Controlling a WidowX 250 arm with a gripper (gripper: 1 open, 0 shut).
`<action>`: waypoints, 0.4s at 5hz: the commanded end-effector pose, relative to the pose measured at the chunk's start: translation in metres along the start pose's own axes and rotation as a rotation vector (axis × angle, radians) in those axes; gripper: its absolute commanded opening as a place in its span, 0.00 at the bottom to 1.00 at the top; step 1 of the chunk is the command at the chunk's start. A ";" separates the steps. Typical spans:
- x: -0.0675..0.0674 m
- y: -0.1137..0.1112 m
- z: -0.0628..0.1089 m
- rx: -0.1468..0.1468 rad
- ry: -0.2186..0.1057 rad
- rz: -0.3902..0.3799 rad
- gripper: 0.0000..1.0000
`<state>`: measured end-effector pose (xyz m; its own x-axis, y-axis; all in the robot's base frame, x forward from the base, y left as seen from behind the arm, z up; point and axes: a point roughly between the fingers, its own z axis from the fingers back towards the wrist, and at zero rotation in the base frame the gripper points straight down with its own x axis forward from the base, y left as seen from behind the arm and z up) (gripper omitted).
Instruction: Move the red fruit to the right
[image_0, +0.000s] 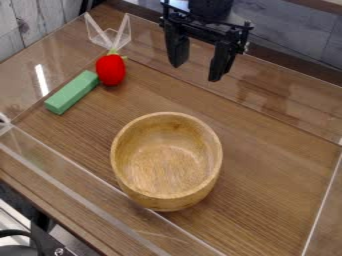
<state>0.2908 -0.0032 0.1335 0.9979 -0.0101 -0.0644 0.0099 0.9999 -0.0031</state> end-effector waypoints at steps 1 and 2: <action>0.000 0.009 -0.009 -0.004 0.016 0.018 1.00; 0.001 0.042 -0.015 -0.005 -0.001 0.073 1.00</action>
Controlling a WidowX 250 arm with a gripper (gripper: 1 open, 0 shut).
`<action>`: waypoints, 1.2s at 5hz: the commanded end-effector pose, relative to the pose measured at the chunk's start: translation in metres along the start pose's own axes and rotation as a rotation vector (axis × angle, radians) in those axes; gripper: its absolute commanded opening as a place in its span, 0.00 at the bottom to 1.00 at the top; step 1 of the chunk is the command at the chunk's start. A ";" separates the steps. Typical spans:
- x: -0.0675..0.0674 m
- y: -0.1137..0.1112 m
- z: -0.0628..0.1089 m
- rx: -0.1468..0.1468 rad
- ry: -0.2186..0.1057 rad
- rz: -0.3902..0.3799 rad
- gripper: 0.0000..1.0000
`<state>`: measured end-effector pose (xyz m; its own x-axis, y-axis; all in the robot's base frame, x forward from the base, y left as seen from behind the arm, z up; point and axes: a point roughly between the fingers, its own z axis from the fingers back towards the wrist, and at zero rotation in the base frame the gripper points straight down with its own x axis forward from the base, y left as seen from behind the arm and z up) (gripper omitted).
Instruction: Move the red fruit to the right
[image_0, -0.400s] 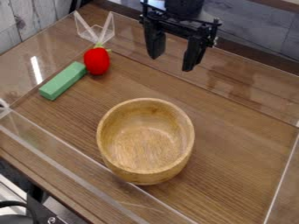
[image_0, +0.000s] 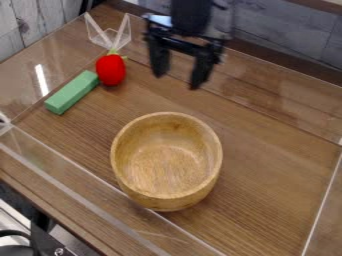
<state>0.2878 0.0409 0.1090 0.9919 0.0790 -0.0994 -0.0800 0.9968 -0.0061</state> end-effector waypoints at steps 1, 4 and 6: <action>0.007 0.040 0.008 -0.001 -0.066 0.018 1.00; 0.029 0.115 -0.012 -0.018 -0.130 0.090 1.00; 0.041 0.124 -0.023 -0.016 -0.150 0.116 1.00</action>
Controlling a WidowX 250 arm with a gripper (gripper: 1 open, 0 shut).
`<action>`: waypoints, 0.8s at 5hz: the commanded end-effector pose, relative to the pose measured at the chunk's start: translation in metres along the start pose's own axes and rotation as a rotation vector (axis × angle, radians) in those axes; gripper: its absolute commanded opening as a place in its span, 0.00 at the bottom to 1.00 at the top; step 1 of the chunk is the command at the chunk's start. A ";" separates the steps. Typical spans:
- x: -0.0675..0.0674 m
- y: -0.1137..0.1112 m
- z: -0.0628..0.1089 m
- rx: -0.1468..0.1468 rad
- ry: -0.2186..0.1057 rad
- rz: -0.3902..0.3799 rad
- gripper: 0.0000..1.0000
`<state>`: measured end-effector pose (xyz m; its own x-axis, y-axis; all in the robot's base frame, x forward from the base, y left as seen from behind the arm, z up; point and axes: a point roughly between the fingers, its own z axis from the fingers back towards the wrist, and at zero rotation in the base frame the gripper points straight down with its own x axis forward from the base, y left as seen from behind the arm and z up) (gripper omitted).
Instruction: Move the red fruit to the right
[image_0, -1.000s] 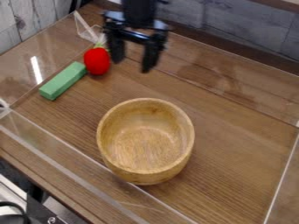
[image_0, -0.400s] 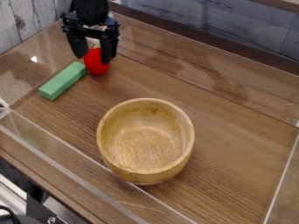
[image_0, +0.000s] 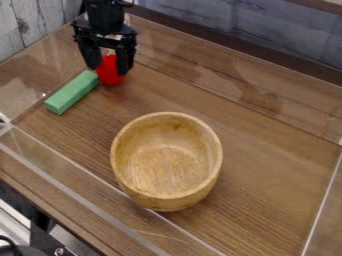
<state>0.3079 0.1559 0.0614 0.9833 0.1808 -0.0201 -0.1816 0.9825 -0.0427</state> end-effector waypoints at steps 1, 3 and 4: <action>0.015 0.013 0.015 0.027 -0.078 0.029 1.00; 0.021 0.019 0.009 0.033 -0.090 0.058 1.00; 0.022 0.020 0.008 0.034 -0.096 0.069 1.00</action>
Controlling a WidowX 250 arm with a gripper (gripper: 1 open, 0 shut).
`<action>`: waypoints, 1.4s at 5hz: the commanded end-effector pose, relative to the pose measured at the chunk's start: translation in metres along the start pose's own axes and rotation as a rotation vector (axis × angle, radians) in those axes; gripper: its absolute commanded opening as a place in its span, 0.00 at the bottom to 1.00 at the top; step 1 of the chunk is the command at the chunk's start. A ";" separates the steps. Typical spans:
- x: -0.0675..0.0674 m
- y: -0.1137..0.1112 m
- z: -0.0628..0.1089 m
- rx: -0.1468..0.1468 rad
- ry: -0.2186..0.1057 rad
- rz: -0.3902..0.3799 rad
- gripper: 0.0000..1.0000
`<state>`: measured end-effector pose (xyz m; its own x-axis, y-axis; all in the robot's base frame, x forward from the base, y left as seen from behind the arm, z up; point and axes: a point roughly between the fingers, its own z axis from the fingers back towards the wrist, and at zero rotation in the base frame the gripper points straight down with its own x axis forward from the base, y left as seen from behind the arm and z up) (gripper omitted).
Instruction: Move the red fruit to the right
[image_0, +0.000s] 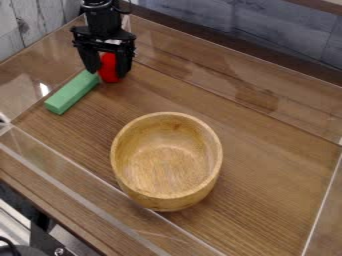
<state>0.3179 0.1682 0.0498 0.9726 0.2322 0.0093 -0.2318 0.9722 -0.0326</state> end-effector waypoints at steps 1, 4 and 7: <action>0.012 0.009 0.019 0.022 -0.073 0.028 1.00; 0.013 0.010 0.020 0.023 -0.091 0.053 1.00; 0.010 0.008 0.019 0.023 -0.098 0.067 1.00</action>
<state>0.3218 0.1713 0.0482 0.9580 0.2835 0.0440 -0.2826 0.9589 -0.0269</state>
